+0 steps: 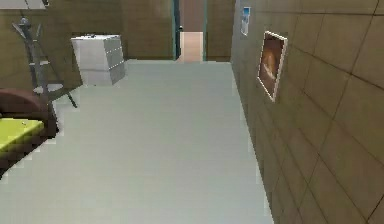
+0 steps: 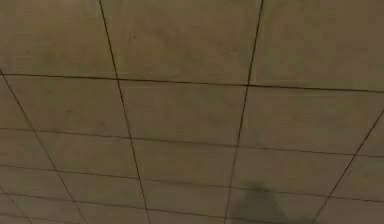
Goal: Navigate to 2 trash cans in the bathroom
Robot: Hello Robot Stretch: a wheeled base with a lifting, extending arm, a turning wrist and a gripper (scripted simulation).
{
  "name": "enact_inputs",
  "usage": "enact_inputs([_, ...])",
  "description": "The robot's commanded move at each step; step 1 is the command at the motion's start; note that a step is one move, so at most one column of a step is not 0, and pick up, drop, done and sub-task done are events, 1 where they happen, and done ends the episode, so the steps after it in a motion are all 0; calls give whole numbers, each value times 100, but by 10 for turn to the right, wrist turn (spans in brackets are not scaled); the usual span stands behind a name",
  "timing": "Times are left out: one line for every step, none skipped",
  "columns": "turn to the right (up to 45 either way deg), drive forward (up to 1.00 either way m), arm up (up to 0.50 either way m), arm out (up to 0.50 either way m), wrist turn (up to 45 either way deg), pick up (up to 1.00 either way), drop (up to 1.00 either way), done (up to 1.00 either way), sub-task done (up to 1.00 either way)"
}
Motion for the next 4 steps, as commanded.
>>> enact_inputs([0,100,0,0,0,0,0,0,0])
enact_inputs([0,100,0,0,0,0,0,0,0])
enact_inputs([0,100,0,0,0,0,0,0,0])
enact_inputs([0,100,0,0,0,0,0,0,0])
